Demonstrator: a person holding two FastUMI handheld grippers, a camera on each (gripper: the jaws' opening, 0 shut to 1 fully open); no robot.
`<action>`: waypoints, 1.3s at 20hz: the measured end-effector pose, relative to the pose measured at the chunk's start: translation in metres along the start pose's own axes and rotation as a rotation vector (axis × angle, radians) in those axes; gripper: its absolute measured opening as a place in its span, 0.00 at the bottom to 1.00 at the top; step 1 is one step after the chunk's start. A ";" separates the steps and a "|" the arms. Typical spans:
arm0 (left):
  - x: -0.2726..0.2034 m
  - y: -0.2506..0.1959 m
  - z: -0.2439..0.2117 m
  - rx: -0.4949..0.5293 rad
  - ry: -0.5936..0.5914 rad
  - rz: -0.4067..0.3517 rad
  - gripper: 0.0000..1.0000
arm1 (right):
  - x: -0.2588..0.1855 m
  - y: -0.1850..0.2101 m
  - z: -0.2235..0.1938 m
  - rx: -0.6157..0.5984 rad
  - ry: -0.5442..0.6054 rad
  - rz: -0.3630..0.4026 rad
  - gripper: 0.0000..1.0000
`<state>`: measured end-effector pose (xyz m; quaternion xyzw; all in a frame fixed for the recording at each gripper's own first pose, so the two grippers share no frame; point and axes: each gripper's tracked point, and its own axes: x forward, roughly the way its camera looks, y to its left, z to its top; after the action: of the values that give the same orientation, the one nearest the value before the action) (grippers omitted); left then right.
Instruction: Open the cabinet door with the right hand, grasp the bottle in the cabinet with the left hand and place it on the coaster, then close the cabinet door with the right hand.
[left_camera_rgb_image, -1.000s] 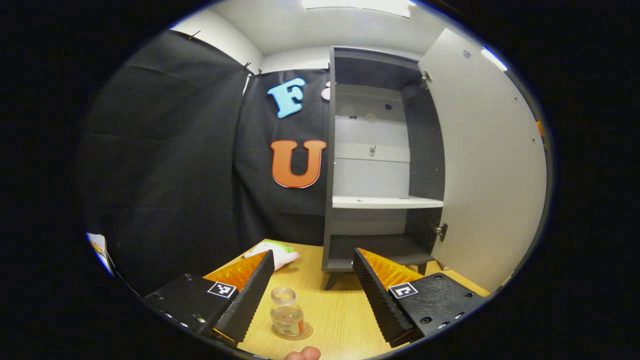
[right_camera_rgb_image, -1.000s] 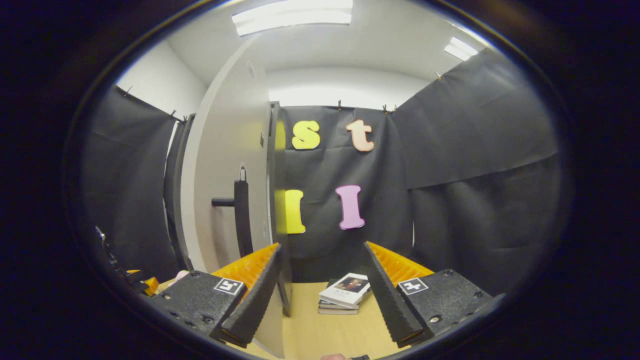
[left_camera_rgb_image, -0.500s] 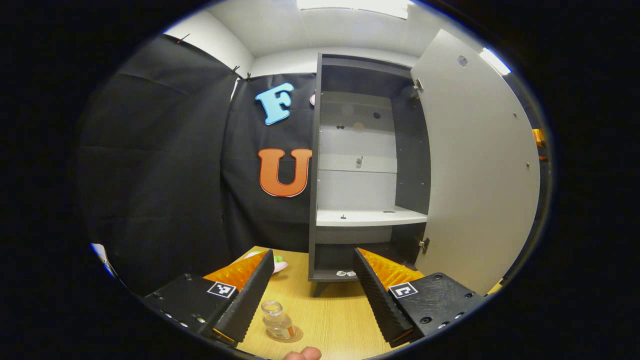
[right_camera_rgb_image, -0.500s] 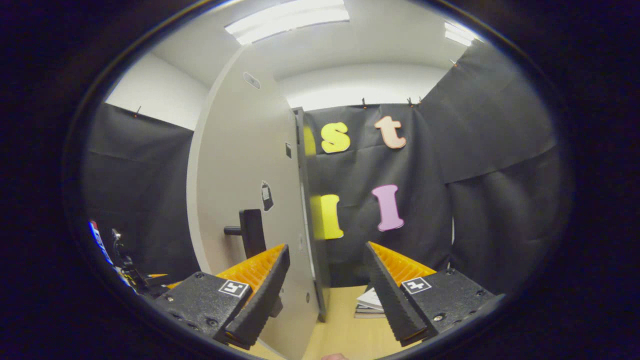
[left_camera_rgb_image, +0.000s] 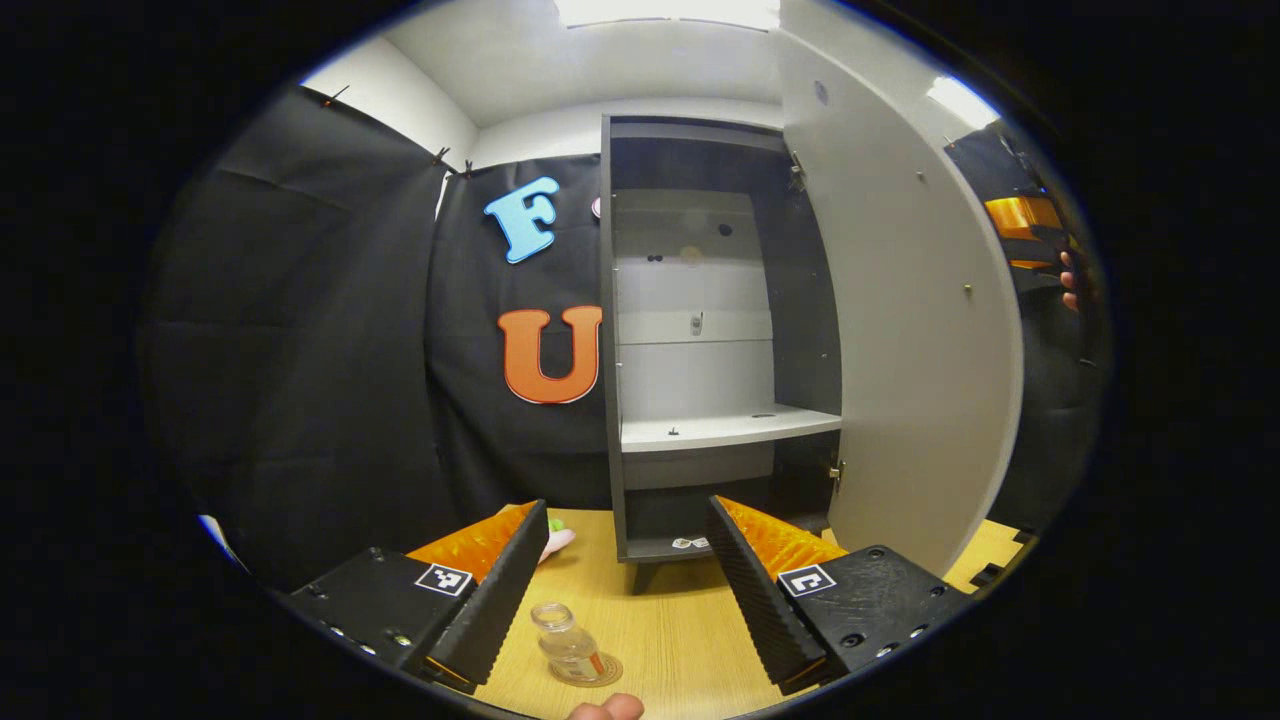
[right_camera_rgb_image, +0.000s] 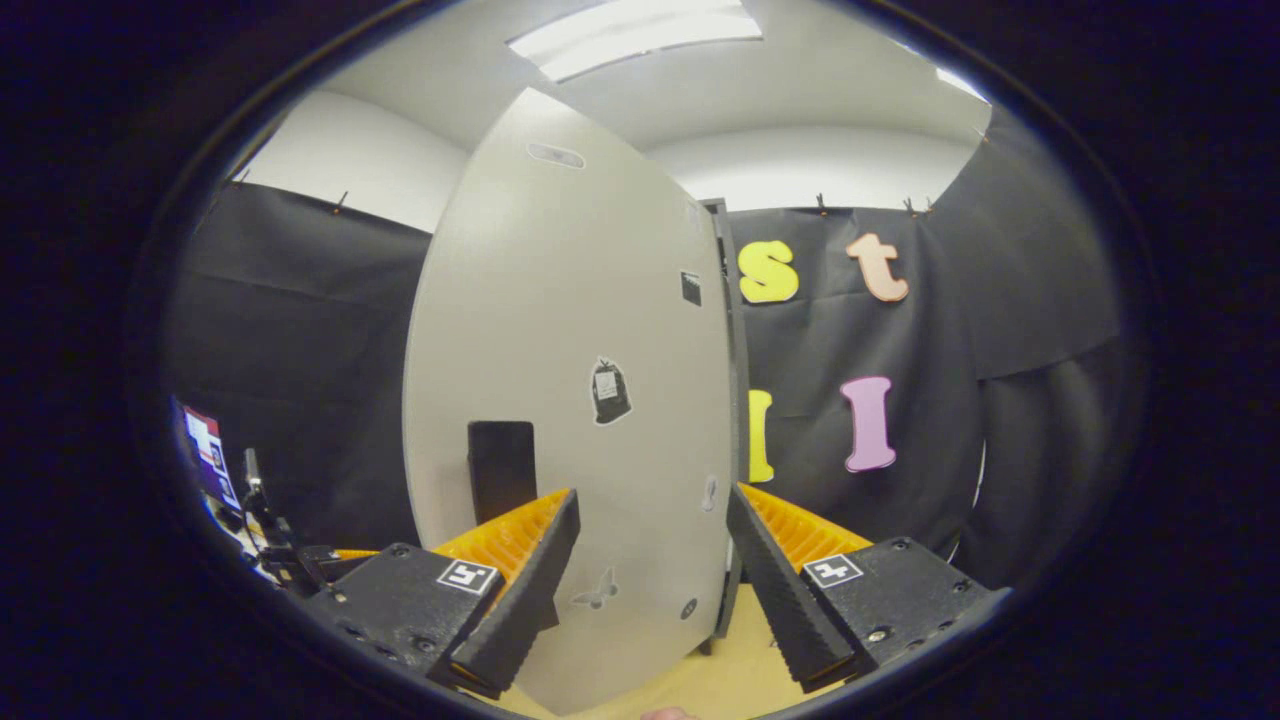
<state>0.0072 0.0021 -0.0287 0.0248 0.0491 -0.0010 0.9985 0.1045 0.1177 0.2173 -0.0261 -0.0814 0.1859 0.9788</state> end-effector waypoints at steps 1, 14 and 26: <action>0.000 -0.003 -0.001 -0.006 0.003 -0.009 0.95 | 0.010 0.012 -0.002 -0.001 0.000 0.022 0.96; -0.003 0.037 -0.025 -0.016 0.002 0.007 0.95 | 0.178 0.104 -0.027 -0.113 -0.027 0.093 0.98; -0.010 0.084 -0.027 -0.035 -0.015 0.111 0.95 | 0.137 0.080 -0.027 -0.111 -0.032 0.006 0.96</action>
<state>-0.0046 0.0871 -0.0502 0.0099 0.0403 0.0552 0.9976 0.2057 0.2421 0.2045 -0.0778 -0.1072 0.1841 0.9739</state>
